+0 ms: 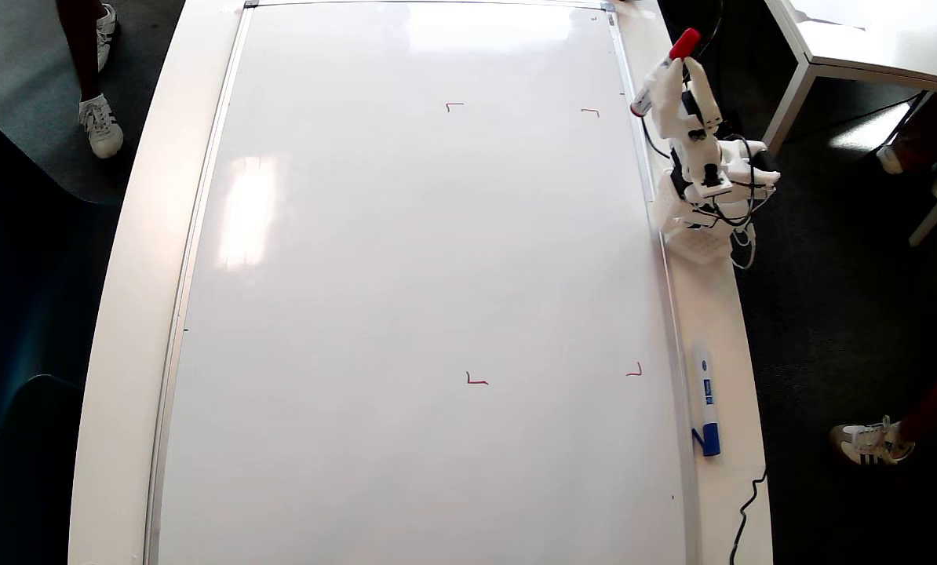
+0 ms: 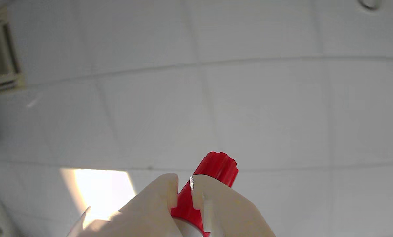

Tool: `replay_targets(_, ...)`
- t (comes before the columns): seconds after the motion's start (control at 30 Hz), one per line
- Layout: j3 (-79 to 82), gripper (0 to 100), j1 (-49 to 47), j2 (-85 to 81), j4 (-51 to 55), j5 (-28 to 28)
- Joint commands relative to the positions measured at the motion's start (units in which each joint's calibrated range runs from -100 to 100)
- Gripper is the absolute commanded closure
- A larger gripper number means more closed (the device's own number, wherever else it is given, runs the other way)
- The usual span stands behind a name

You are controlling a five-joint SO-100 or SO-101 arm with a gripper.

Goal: Draw on a whiteboard a robot head using a pen attached to the gripper

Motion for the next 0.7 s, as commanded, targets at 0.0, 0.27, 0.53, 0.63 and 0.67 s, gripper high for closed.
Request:
replay_targets(0.0, -6.5, 99, -0.6, -0.4, 19.2, 0.3)
replay_targets(0.27, -15.5, 99, -0.6, -0.4, 46.4, 0.1)
replay_targets(0.53, -25.0, 99, -0.7, -0.1, 74.8, -0.7)
replay_targets(0.63, -26.1, 99, -0.6, 0.2, 78.4, -2.4)
replay_targets(0.67, -26.2, 99, -0.2, 0.2, 80.0, -2.6)
